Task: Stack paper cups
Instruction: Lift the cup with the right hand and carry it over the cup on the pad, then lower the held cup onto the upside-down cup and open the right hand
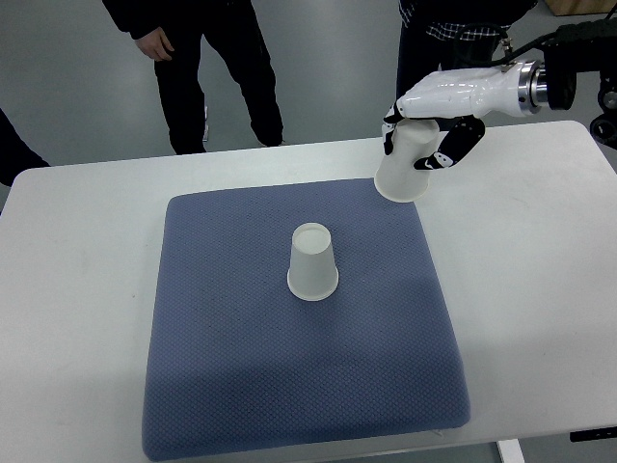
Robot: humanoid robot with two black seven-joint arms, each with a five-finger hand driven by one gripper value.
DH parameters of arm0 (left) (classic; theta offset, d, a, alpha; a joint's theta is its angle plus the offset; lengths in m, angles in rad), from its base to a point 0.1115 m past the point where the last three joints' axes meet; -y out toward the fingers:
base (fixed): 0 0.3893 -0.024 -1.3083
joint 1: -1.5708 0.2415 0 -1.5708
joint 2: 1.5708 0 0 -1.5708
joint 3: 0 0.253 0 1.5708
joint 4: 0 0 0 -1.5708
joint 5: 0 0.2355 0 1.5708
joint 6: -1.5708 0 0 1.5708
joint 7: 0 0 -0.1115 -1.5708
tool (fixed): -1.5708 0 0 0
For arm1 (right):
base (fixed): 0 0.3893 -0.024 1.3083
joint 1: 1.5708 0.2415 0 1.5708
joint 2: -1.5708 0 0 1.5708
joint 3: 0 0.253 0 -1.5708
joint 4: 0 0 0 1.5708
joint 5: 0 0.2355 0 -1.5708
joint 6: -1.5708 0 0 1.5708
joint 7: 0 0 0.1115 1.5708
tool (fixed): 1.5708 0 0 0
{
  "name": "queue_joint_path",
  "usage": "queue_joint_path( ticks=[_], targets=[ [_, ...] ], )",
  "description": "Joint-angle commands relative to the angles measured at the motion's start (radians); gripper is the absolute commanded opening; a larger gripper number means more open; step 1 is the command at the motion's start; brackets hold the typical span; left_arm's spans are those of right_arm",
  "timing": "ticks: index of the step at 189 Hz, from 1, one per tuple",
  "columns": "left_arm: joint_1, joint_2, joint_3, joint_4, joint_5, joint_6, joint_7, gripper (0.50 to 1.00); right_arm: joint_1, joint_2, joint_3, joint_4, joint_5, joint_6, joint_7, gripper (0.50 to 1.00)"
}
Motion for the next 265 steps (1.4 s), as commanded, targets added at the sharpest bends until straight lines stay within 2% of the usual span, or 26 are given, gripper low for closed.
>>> queue_joint_path(
  ticks=[1, 92, 164, 265],
  targets=[
    [0.000, 0.000, 0.000, 0.000, 0.000, 0.000, 0.000, 1.000, 0.030, 0.012, 0.000, 0.010, 0.009, 0.016, 0.001, 0.664],
    [0.000, 0.000, 0.000, 0.000, 0.000, 0.000, 0.000, 1.000, 0.056, 0.132, 0.000, 0.061, 0.090, 0.076, 0.004, 0.666],
    [0.000, 0.000, 0.000, 0.000, 0.000, 0.000, -0.002, 1.000, 0.056, 0.224, -0.002, 0.046, 0.087, 0.069, 0.000, 0.666],
    [0.000, 0.000, 0.000, 0.000, 0.000, 0.000, 0.000, 1.000, 0.008, 0.252, -0.003, 0.009, 0.075, 0.065, 0.000, 0.666]
  ],
)
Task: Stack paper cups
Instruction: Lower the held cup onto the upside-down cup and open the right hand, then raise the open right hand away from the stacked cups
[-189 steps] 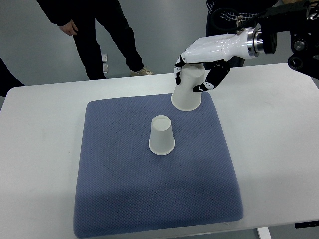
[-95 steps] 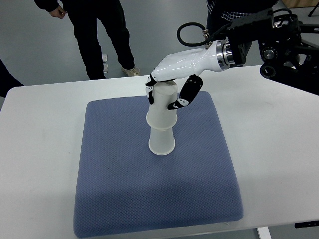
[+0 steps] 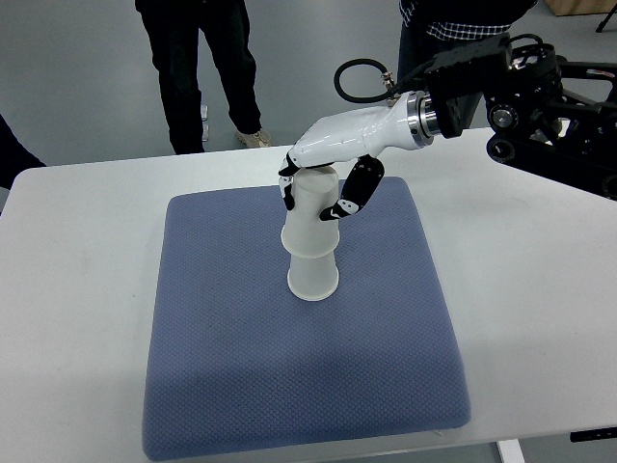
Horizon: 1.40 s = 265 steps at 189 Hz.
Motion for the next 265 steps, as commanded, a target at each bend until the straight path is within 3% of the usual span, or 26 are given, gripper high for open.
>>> queue_joint_path(
  ticks=[1, 79, 133, 175, 247, 265],
  targets=[
    [0.000, 0.000, -0.001, 0.000, 0.000, 0.000, 0.000, 1.000, -0.011, 0.006, 0.000, -0.002, -0.003, -0.002, -0.001, 0.668],
    [0.000, 0.000, 0.001, 0.000, 0.000, 0.000, 0.000, 1.000, -0.028, 0.026, 0.002, -0.033, -0.010, -0.023, -0.001, 0.674],
    [0.000, 0.000, -0.001, 0.000, 0.000, 0.000, 0.000, 1.000, -0.037, 0.026, 0.000, -0.036, -0.009, -0.023, 0.002, 0.723],
    [0.000, 0.000, 0.001, 0.000, 0.000, 0.000, -0.001, 1.000, -0.042, 0.025, 0.002, -0.036, -0.006, -0.023, 0.000, 0.834],
    [0.000, 0.000, 0.001, 0.000, 0.000, 0.000, -0.001, 1.000, -0.042, 0.022, 0.002, -0.036, -0.001, -0.025, -0.001, 0.862],
    [0.000, 0.000, 0.001, 0.000, 0.000, 0.000, -0.001, 1.000, -0.042, 0.020, 0.005, -0.036, 0.002, -0.025, -0.001, 0.895]
  ],
)
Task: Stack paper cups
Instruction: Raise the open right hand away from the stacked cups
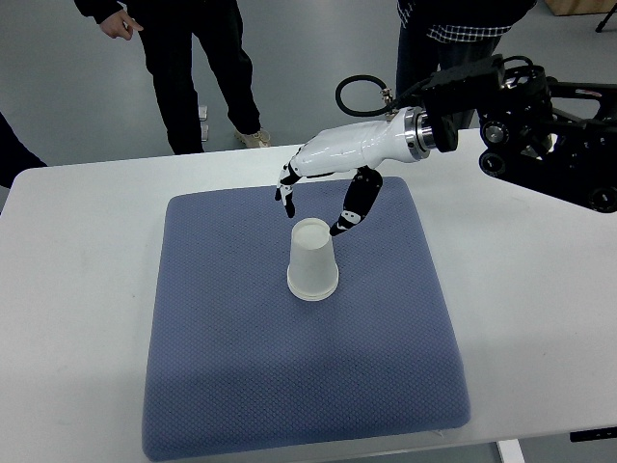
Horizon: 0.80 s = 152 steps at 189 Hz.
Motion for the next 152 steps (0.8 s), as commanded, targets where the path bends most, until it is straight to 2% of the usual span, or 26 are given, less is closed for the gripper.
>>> queue_joint_path(
  ticks=[1, 52, 105, 152],
  targets=[
    [0.000, 0.000, 0.001, 0.000, 0.000, 0.000, -0.001, 1.000, 0.000, -0.002, 0.002, 0.000, 0.003, 0.000, -0.001, 0.895],
    [0.000, 0.000, 0.001, 0.000, 0.000, 0.000, 0.001, 1.000, -0.011, 0.009, 0.110, -0.043, 0.046, 0.000, -0.004, 0.897],
    [0.000, 0.000, 0.001, 0.000, 0.000, 0.000, 0.001, 1.000, -0.086, 0.090, 0.278, -0.218, 0.291, -0.003, -0.004, 0.897],
    [0.000, 0.000, 0.001, 0.000, 0.000, 0.000, -0.001, 1.000, -0.152, 0.138, 0.320, -0.305, 0.578, -0.100, -0.006, 0.897]
  ],
)
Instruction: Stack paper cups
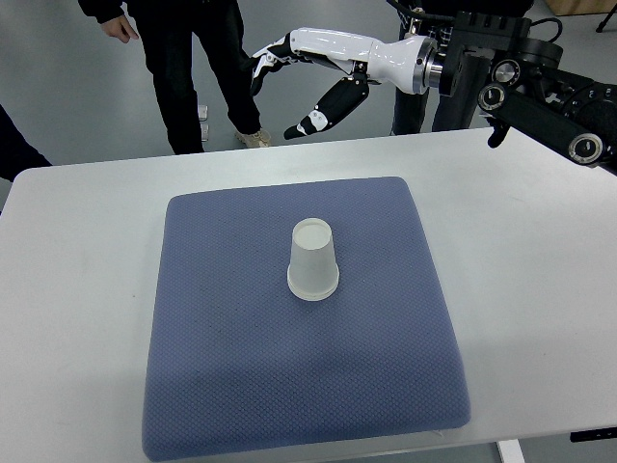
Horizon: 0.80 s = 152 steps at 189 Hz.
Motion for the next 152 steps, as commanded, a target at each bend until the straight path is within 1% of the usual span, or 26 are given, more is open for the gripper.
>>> queue_joint_path(
  ticks=[1, 40, 68, 95, 127, 152],
  targets=[
    [0.000, 0.000, 0.000, 0.000, 0.000, 0.000, 0.000, 1.000, -0.025, 0.018, 0.005, -0.029, 0.144, -0.049, 0.000, 0.897],
    [0.000, 0.000, -0.001, 0.000, 0.000, 0.000, 0.000, 1.000, -0.060, 0.035, 0.004, -0.104, 0.448, -0.132, -0.005, 0.897],
    [0.000, 0.000, 0.000, 0.000, 0.000, 0.000, 0.000, 1.000, -0.097, 0.055, 0.004, -0.152, 0.624, -0.198, -0.061, 0.897],
    [0.000, 0.000, 0.000, 0.000, 0.000, 0.000, -0.002, 1.000, -0.140, 0.078, 0.004, -0.201, 0.749, -0.241, -0.078, 0.897],
    [0.000, 0.000, -0.001, 0.000, 0.000, 0.000, -0.002, 1.000, -0.208, 0.081, 0.005, -0.238, 0.844, -0.233, -0.078, 0.897],
    [0.000, 0.000, 0.000, 0.000, 0.000, 0.000, 0.000, 1.000, -0.244, 0.118, 0.048, -0.241, 0.910, -0.224, -0.078, 0.897]
  ],
)
